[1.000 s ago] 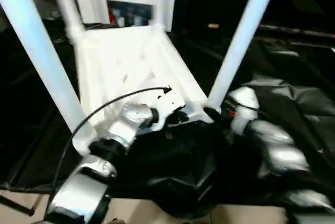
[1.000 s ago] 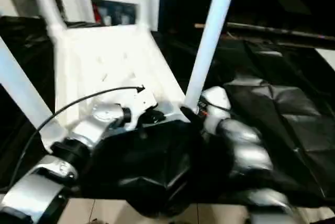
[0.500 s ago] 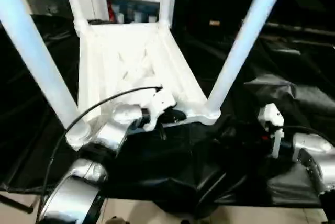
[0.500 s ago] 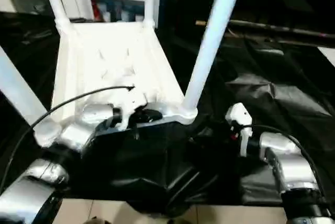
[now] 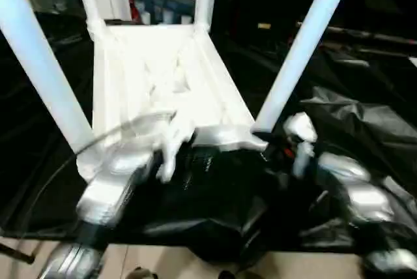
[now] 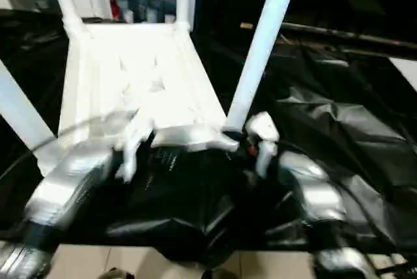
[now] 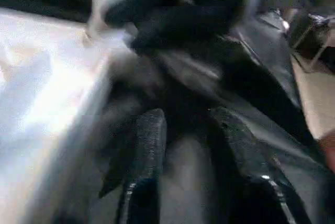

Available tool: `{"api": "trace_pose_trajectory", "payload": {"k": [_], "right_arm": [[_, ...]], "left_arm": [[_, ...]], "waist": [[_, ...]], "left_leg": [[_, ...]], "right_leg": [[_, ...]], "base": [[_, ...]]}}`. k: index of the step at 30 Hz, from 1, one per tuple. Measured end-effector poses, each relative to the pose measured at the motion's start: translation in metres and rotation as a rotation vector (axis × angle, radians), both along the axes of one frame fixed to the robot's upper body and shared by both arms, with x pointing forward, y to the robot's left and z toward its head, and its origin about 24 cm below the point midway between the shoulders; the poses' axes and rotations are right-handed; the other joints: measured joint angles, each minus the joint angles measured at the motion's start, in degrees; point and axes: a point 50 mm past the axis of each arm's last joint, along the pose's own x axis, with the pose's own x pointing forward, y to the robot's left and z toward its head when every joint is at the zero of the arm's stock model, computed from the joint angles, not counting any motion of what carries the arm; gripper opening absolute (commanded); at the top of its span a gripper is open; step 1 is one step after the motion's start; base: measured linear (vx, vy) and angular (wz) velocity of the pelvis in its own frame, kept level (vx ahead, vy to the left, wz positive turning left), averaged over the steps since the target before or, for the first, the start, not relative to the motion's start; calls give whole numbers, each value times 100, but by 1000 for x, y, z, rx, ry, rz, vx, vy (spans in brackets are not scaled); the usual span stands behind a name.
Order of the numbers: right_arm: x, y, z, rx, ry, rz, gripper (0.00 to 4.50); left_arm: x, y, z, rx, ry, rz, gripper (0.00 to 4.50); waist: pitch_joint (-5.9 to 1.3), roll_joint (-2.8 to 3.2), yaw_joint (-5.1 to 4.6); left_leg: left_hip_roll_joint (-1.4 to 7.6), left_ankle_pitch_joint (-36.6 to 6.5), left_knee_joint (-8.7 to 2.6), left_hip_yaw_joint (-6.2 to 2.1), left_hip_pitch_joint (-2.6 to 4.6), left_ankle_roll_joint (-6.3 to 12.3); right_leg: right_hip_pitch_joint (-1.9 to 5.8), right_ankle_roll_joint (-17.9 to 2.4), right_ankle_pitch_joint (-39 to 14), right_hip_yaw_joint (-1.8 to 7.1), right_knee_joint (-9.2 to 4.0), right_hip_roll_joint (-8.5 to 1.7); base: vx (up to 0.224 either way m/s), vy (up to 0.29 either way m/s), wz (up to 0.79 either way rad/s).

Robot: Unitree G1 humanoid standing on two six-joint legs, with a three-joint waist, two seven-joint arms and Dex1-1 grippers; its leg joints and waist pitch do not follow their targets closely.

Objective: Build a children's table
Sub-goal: Rotate table base

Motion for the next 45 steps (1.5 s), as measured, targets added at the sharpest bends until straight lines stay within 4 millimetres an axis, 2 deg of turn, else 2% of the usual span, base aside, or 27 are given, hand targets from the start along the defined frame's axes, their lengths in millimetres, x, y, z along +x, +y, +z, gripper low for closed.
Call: {"api": "trace_pose_trajectory", "payload": {"k": [3,6,7,9,11,13,16,20,23,27,29,33,35,37,38,41,45], "right_arm": [[11,-2,2,8,-4,-93,307],[25,-4,1,-7,-7,-217,307],[30,-5,1,-15,-9,-264,307],[37,-13,2,-34,-22,-357,307],[44,-11,3,-52,-23,-407,307],[48,-15,3,-66,-20,-476,307],[51,-31,2,-78,-8,-579,307],[51,-31,-2,-85,-7,-588,307],[50,-28,-2,-80,-19,-557,307],[49,-20,-3,-55,-25,-497,307],[45,-15,-6,-25,-23,-438,307],[32,-14,-21,-11,10,-397,307],[24,-17,-32,-24,41,-409,307],[21,-16,-37,-33,54,-409,307],[21,-19,-38,-45,57,-441,307],[20,-17,-44,-87,77,-494,307],[18,-11,-52,-148,109,-480,307]], "left_arm": [[-12,4,-1,-2,33,4,199],[-24,4,-2,-12,57,26,210],[-28,5,-3,-14,68,38,239],[-34,9,-4,-6,87,61,246],[-41,11,-1,-9,92,63,273],[-48,16,1,-6,103,71,284],[-57,35,-2,32,149,122,303],[-72,46,1,60,191,126,332],[-79,62,3,73,210,167,358],[-74,79,14,59,153,262,373],[-59,91,29,13,56,341,407],[-46,110,49,-9,-56,415,428],[-39,110,50,-44,-58,413,441],[-35,109,54,-67,-72,408,441],[-29,104,55,-107,-75,392,441],[-13,78,73,-241,-128,284,441],[-6,59,78,-306,-123,190,441]], "waist": [[-1,-15,0],[3,-72,-40],[4,-87,-41],[3,-109,-25],[17,-142,-57],[28,-178,-45],[25,-214,-31],[6,-300,-99],[10,-338,-106],[12,-370,-60],[17,-398,-19],[11,-405,-26],[35,-356,-23],[31,-362,-48],[46,-334,-49],[44,-301,-49],[37,-241,-77]], "left_leg": [[0,-1,20,0,-4,1],[0,-1,30,-1,-4,0],[0,0,32,-1,-3,0],[0,1,33,-2,-4,-2],[0,1,40,-3,-1,-4],[2,3,49,-8,-4,-8],[2,5,54,-10,-5,-10],[4,4,60,-10,-2,-11],[5,7,62,-14,-1,-16],[8,11,70,-20,-1,-23],[9,11,71,-23,-5,-24],[8,11,95,-30,-1,-23],[3,11,103,-28,-6,-23],[5,12,112,-29,-4,-23],[4,12,113,-31,-4,-24],[6,15,112,-37,1,-29],[6,17,112,-46,2,-32]], "right_leg": [[3,0,1,4,8,-1],[-2,1,0,6,24,-2],[-2,3,-1,6,26,-2],[-1,9,-5,5,32,-2],[-6,13,-7,9,50,-2],[-14,26,-16,8,73,-1],[-14,30,-19,7,80,0],[-14,42,-26,11,84,3],[-17,42,-26,11,91,7],[-14,41,-25,11,95,11],[-9,40,-25,10,102,14],[7,18,-10,17,102,15],[5,11,-4,21,102,11],[6,4,6,21,109,13],[6,-1,11,21,108,12],[5,-6,18,19,121,14],[-3,-4,17,19,143,17]], "base": [[0,0,0],[0,0,0],[0,0,0],[0,0,0],[0,0,0],[0,0,0],[0,0,0],[0,0,0],[0,0,0],[0,0,0],[0,0,0],[0,0,0],[0,0,0],[0,0,0],[0,0,0],[0,0,0],[0,0,0]]}}
